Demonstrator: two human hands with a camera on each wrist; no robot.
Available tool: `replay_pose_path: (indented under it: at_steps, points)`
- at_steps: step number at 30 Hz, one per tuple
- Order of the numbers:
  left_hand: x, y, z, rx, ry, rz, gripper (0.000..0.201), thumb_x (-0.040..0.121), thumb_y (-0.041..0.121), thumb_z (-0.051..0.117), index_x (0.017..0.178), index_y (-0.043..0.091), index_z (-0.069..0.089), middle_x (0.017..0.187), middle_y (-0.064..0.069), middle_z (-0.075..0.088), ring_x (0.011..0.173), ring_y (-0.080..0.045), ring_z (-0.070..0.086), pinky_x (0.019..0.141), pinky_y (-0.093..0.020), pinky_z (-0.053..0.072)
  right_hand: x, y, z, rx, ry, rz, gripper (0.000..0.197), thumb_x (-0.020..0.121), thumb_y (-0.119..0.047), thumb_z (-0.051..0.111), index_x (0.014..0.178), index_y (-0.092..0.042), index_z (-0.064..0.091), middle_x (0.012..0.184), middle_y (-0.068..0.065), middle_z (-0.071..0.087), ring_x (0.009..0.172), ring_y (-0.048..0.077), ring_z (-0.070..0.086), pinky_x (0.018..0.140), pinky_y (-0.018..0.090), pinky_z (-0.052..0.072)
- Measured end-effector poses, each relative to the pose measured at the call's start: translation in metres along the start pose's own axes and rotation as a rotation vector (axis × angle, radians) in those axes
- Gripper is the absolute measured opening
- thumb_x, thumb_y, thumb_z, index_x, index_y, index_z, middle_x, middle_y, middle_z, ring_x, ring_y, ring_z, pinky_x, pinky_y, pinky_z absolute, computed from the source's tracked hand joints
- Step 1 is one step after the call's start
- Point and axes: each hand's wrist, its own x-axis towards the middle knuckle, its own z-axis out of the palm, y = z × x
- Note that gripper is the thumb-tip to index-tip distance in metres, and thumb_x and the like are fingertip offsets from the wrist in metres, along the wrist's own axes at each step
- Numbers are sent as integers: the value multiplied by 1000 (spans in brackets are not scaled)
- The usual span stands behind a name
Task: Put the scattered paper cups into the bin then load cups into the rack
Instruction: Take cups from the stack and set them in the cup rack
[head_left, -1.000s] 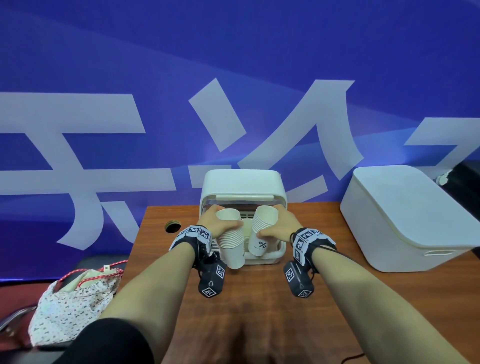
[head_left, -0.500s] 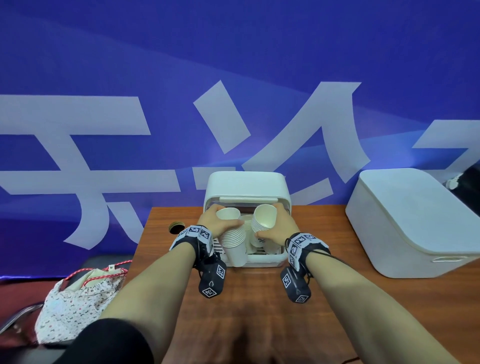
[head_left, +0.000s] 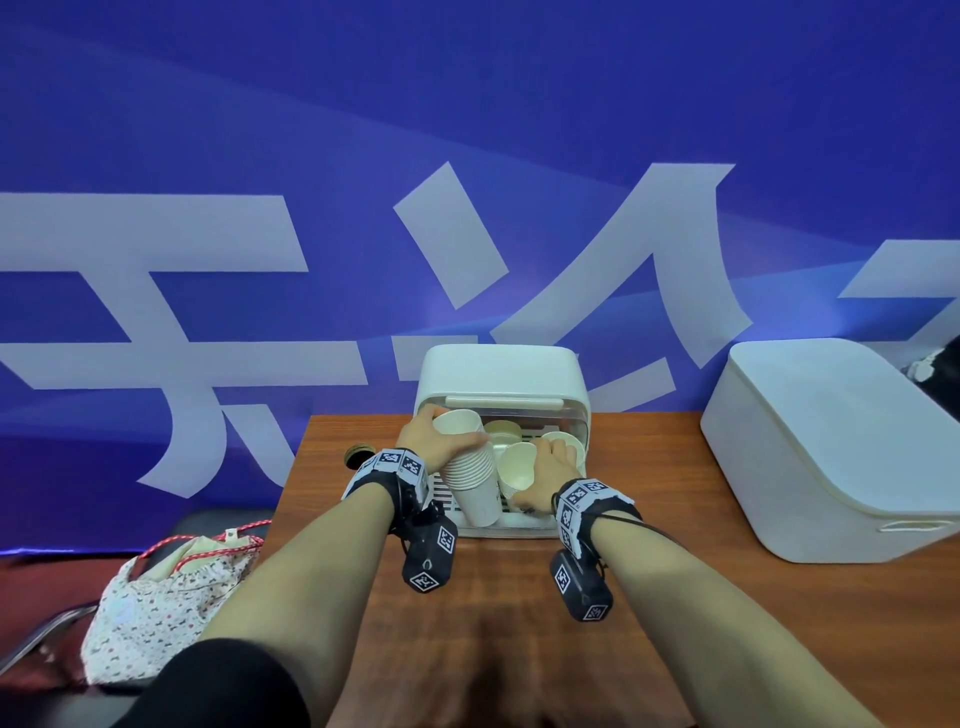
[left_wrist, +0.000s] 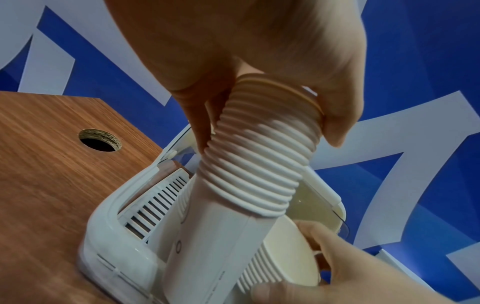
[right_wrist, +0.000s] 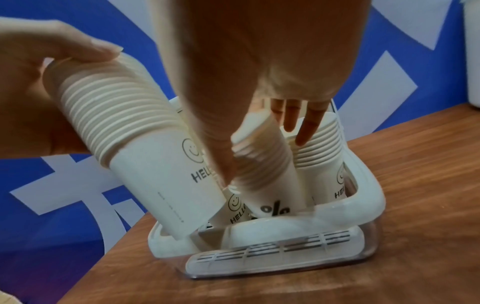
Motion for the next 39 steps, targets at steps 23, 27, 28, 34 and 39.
replay_pose_path:
  at_steps: [23,27,28,34,39]
  points:
    - [5,13,4,10,-20,49,71,51,57,75,113,24,58,116,1,58,102,-20,57,85,-32,49,-8,-7,-41,371,-62,-167,79,69,-19,80,138,-16,42,125,-1,46,112,12,50,89,20,39]
    - [5,20,9,-47,-29,70,58,66,46,80,115,21,62,114,0,62,101,-17,58,81,-28,45,-14,-19,-50,379,-185,-207,85,65,-29,87,137,-16,43,125,-5,55,111,11,53,92,23,40]
    - [4,23,10,-82,-28,72,58,65,45,81,115,20,62,113,0,63,101,-18,59,82,-30,47,-16,-22,-51,369,-185,-220,81,65,-30,87,134,-16,46,123,-5,57,110,12,55,93,25,42]
    - [-1,36,14,-119,-121,69,64,67,37,84,121,17,57,113,-2,62,99,-17,59,92,-34,50,-29,-34,-55,345,-121,-285,56,69,-30,83,118,-18,59,114,1,66,104,20,61,93,36,50]
    - [-5,39,13,47,-168,70,84,51,46,89,122,23,52,115,0,61,105,-18,59,96,-39,49,-35,-34,-55,435,-139,-281,56,61,-42,85,110,-24,64,106,-4,70,99,16,65,92,38,53]
